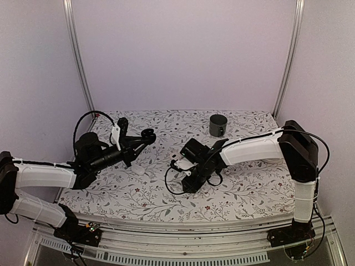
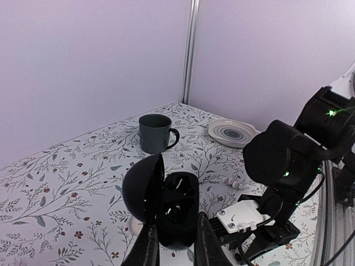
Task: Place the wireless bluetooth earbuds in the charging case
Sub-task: Pick up the right earbud from the center of the board.
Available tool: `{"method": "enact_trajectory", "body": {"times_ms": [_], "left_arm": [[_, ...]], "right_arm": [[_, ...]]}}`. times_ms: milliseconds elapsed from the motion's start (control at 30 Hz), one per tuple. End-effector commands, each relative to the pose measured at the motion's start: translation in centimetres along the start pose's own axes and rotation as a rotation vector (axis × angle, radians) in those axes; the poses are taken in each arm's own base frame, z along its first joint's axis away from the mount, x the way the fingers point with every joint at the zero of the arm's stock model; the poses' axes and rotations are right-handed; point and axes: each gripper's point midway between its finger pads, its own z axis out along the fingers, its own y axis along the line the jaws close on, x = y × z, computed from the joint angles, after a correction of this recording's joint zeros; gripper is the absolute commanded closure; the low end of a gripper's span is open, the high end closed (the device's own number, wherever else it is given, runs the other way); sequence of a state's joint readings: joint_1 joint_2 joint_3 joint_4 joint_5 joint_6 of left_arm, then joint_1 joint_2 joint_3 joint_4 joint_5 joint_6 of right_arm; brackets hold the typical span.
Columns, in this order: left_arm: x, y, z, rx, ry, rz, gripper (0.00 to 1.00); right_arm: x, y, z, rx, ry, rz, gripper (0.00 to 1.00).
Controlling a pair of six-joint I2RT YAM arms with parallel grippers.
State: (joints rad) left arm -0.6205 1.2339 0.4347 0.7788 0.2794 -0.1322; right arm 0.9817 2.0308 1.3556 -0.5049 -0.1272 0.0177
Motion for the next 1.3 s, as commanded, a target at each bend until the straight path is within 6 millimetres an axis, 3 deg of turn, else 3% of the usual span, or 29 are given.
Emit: {"method": "enact_trajectory", "body": {"times_ms": [0, 500, 967, 1267], "left_arm": [[-0.7, 0.4, -0.3, -0.013, -0.020, 0.002, 1.00], [-0.8, 0.4, -0.1, -0.008, -0.019, 0.004, 1.00], [-0.7, 0.4, 0.2, -0.006, -0.014, 0.001, 1.00], [-0.7, 0.4, 0.1, -0.006, -0.012, 0.000, 1.00]], "right_arm": [[0.0, 0.0, 0.8, 0.020, 0.022, -0.014, 0.62], [1.5, -0.3, 0.9, 0.117, 0.096, -0.024, 0.66], [0.2, 0.7, 1.6, 0.114, 0.067, -0.017, 0.67], [1.5, 0.4, 1.3, 0.128, 0.093, -0.010, 0.70]]}}
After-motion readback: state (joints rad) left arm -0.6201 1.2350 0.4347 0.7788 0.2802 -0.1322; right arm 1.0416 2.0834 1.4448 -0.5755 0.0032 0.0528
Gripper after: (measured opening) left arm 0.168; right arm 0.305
